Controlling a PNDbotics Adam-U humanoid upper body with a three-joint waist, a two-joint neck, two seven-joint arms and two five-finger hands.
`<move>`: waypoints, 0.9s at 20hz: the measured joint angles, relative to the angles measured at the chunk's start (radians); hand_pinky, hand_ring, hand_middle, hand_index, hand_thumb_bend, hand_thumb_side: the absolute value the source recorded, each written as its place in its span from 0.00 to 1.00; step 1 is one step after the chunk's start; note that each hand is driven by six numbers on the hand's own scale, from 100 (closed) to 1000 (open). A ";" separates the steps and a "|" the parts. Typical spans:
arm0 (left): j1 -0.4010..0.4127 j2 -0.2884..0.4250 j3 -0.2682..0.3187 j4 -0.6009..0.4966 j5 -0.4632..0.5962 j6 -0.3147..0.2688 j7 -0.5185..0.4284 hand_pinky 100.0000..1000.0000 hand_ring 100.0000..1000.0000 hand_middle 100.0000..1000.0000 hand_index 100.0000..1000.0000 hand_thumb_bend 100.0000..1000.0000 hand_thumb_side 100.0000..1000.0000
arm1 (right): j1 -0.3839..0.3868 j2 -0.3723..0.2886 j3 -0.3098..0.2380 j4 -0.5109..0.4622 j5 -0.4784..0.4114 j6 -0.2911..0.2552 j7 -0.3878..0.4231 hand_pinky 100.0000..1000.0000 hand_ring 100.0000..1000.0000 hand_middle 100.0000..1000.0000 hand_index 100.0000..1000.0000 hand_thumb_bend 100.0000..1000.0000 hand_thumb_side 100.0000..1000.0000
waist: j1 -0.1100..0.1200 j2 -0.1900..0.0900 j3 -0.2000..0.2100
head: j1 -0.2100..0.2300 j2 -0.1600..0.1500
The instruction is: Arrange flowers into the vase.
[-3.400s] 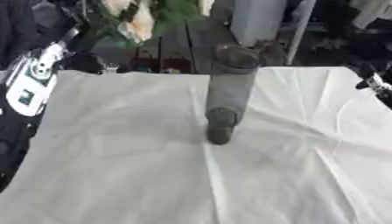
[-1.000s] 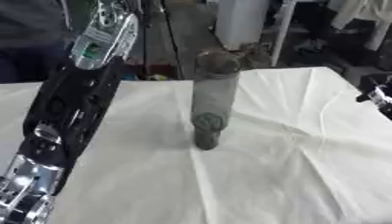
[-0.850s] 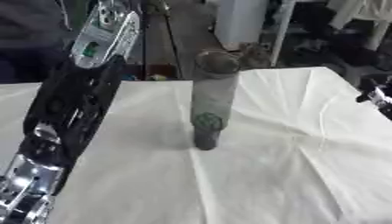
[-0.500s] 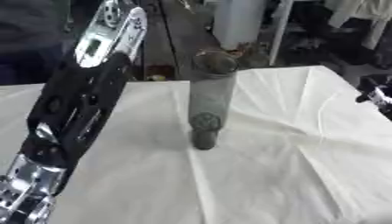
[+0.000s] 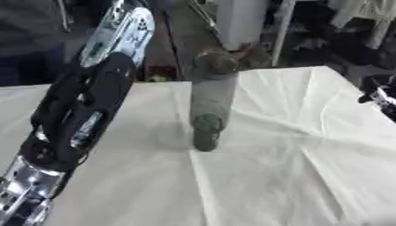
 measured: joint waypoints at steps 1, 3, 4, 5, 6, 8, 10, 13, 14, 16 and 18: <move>0.000 0.000 -0.001 0.000 0.001 0.005 -0.001 0.00 0.00 0.00 0.00 1.00 0.40 | 0.000 0.000 0.000 0.000 0.000 0.000 0.000 0.59 0.45 0.51 0.68 0.42 0.53 | 0.000 0.000 0.001 | -0.001 0.000; 0.001 0.004 -0.006 0.005 0.000 0.014 -0.004 0.00 0.00 0.00 0.00 0.99 0.41 | 0.000 0.000 0.000 0.000 0.000 0.000 0.000 0.59 0.45 0.51 0.68 0.42 0.53 | 0.000 0.000 0.002 | -0.004 0.000; 0.002 0.007 -0.008 0.008 -0.004 0.019 -0.005 0.00 0.00 0.00 0.00 0.99 0.41 | 0.000 0.000 0.000 0.000 0.000 0.000 0.000 0.59 0.45 0.51 0.68 0.42 0.53 | 0.000 0.000 0.002 | -0.005 0.000; 0.002 0.010 -0.011 0.013 -0.009 0.023 -0.007 0.00 0.00 0.00 0.00 0.98 0.41 | 0.000 0.000 0.000 0.000 0.000 0.000 0.000 0.59 0.45 0.51 0.68 0.42 0.53 | 0.000 0.000 0.002 | -0.005 0.000; 0.004 0.012 -0.014 0.017 -0.017 0.027 -0.010 0.00 0.00 0.00 0.00 0.98 0.42 | 0.000 0.000 0.000 0.000 0.000 0.000 0.000 0.59 0.45 0.51 0.68 0.42 0.53 | 0.000 0.000 0.002 | -0.006 0.000; 0.008 0.017 -0.019 0.029 -0.039 0.034 -0.016 0.00 0.00 0.00 0.00 0.97 0.42 | 0.000 0.000 0.000 0.000 0.000 0.000 0.000 0.59 0.45 0.51 0.68 0.42 0.53 | 0.002 0.000 0.002 | -0.006 0.000; 0.010 0.018 -0.024 0.043 -0.062 0.040 -0.022 0.00 0.00 0.00 0.00 0.97 0.43 | 0.000 0.000 0.000 0.000 0.000 0.000 0.000 0.59 0.45 0.51 0.68 0.42 0.53 | 0.003 0.000 0.002 | -0.009 0.000; 0.011 0.018 -0.030 0.062 -0.091 0.045 -0.031 0.00 0.00 0.00 0.00 0.96 0.43 | 0.000 0.000 0.000 0.000 0.000 0.000 0.000 0.59 0.45 0.51 0.68 0.42 0.53 | 0.006 0.000 0.002 | -0.013 0.001; 0.013 0.018 -0.031 0.067 -0.098 0.046 -0.034 0.00 0.00 0.00 0.00 0.96 0.44 | 0.000 0.000 0.000 0.000 0.000 0.000 0.000 0.59 0.45 0.51 0.68 0.42 0.53 | 0.006 0.000 0.001 | -0.014 0.001; 0.017 0.018 -0.035 0.075 -0.107 0.048 -0.042 0.00 0.00 0.00 0.00 0.96 0.44 | 0.000 0.000 0.000 0.000 0.000 0.000 0.000 0.59 0.45 0.51 0.68 0.42 0.52 | 0.006 0.000 0.001 | -0.015 0.001; 0.021 0.018 -0.037 0.081 -0.113 0.050 -0.048 0.00 0.00 0.00 0.00 0.96 0.44 | 0.000 0.000 0.000 0.000 0.000 0.000 0.000 0.59 0.45 0.51 0.68 0.42 0.52 | 0.007 0.000 0.001 | -0.017 0.001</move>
